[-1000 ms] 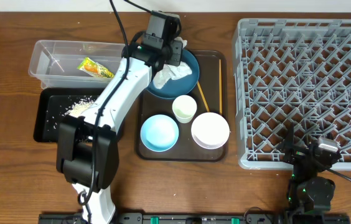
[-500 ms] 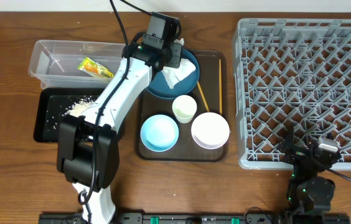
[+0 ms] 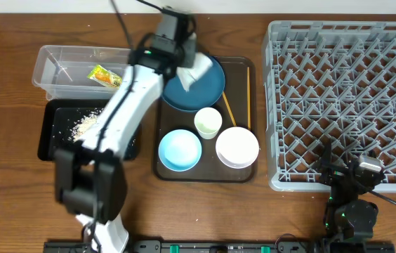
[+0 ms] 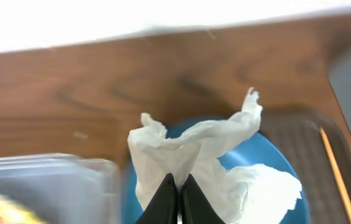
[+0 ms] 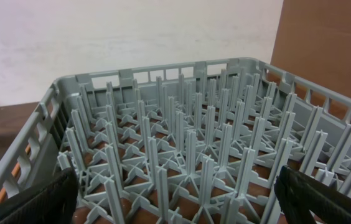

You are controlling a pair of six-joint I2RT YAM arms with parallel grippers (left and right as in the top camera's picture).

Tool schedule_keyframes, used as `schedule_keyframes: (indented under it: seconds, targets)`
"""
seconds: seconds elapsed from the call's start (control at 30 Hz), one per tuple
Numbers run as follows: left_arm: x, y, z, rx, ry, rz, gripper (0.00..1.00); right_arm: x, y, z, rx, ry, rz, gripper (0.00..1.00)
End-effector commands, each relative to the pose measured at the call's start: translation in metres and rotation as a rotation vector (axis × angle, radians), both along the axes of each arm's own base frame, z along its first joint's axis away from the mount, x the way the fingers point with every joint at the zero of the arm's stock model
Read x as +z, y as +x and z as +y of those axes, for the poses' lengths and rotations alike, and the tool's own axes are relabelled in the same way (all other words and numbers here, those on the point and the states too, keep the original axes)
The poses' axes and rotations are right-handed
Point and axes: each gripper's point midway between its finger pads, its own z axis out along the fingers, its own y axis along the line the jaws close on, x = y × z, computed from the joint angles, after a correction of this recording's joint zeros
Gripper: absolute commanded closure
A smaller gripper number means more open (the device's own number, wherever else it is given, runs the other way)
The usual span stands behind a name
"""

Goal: Sort waste into correct bins and load items into the dishwasher rack
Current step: 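Carry the tissue with the left gripper and drop it into the clear bin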

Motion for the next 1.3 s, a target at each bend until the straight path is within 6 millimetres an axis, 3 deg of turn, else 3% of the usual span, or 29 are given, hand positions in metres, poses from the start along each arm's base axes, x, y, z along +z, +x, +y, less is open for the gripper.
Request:
schedule_keyframes:
  seconds: [0.0,0.13,0.37,0.57,0.63,0.73,0.77,1.0,1.07,1.13,1.27]
  targets:
    - [0.058,0.0,0.053,0.15,0.022,-0.132,0.94,-0.002,0.0,0.002,0.007,0.012,0.005,0.01]
    - [0.064,0.003,0.101,0.276,-0.017,-0.14,0.94,-0.002,0.0,0.002,0.007,0.012,0.005,0.01]
    - [0.034,0.004,0.182,0.568,-0.148,-0.076,0.94,-0.002,0.0,0.002,0.007,0.012,0.005,0.01]
    - [0.0,0.005,0.219,0.689,-0.182,-0.016,0.93,-0.002,0.0,0.002,0.007,0.012,0.005,0.01]
    - [-0.01,0.005,0.224,0.705,-0.18,0.006,0.84,-0.002,0.0,0.002,0.007,0.012,0.005,0.01]
    - [-0.018,0.005,0.225,0.714,-0.183,0.019,0.57,-0.002,0.0,0.002,0.007,0.012,0.005,0.01]
    - [-0.018,0.005,0.225,0.714,-0.183,0.02,0.57,-0.002,0.0,0.002,0.007,0.012,0.005,0.01]
    - [0.003,-0.007,0.211,0.662,-0.242,0.032,0.57,-0.002,0.0,0.002,0.007,0.012,0.005,0.01]
    - [0.016,-0.018,0.21,0.662,-0.241,0.031,0.65,-0.002,0.0,0.002,0.007,0.012,0.005,0.01]
    - [0.032,-0.032,0.217,0.692,-0.216,0.015,0.69,-0.002,0.0,0.002,0.007,0.012,0.005,0.01]
    - [0.072,-0.072,0.249,0.816,-0.118,-0.049,0.68,-0.002,0.0,0.002,0.007,0.012,0.005,0.01]
